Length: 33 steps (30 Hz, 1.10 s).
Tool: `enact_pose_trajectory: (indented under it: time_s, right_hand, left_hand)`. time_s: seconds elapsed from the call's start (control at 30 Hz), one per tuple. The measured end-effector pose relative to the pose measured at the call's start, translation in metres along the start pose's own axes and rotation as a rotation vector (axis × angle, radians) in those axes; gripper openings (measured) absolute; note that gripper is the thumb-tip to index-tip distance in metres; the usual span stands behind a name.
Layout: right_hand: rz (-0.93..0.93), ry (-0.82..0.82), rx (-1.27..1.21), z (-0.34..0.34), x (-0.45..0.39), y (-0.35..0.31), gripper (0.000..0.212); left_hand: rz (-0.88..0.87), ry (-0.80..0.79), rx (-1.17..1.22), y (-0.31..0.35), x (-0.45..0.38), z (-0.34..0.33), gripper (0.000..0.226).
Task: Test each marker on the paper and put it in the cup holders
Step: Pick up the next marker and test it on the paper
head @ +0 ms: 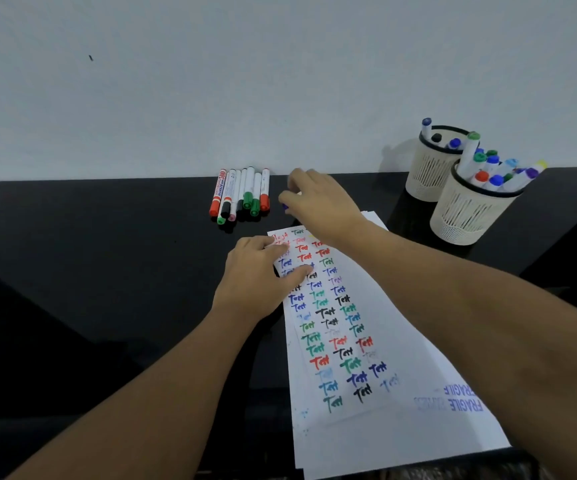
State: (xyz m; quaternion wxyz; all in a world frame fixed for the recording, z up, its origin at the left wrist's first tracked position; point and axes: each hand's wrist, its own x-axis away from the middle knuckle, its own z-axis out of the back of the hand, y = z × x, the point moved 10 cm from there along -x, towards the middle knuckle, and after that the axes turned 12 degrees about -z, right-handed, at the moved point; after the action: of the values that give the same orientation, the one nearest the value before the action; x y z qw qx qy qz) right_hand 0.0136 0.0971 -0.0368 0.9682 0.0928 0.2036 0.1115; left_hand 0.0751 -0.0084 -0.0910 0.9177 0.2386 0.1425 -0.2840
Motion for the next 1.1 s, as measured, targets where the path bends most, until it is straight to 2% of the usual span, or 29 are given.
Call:
enact_pose_trajectory:
  time_s: [0.1,0.27,0.47,0.57,0.8,1.1]
  right_hand:
    - [-0.001,0.106,-0.095,0.031,0.010,0.007,0.026]
    - [-0.069,0.056,-0.243,0.058,0.031,0.015,0.030]
    - [-0.376,-0.178,-0.585,0.022,0.077,0.033,0.039]
    - [-0.368,-0.284,-0.511,0.010,0.093,0.031,0.032]
    - [-0.306,-0.343,-0.206,0.008,0.110,0.033,0.047]
    - [-0.257,-0.379,-0.125,0.008,0.110,0.027,0.053]
  left_hand:
    - [0.002,0.002,0.015,0.001,0.000,0.001,0.072]
    - [-0.004,0.008,0.028,0.004,0.002,0.005,0.076]
    - [-0.036,0.041,0.035,0.009,0.003,0.010,0.074]
    - [-0.039,0.043,0.033,0.010,0.002,0.010,0.073]
    - [-0.141,0.071,0.019,0.019,0.002,0.012,0.063]
    - [-0.319,0.118,-0.032,0.026,0.003,0.009,0.045]
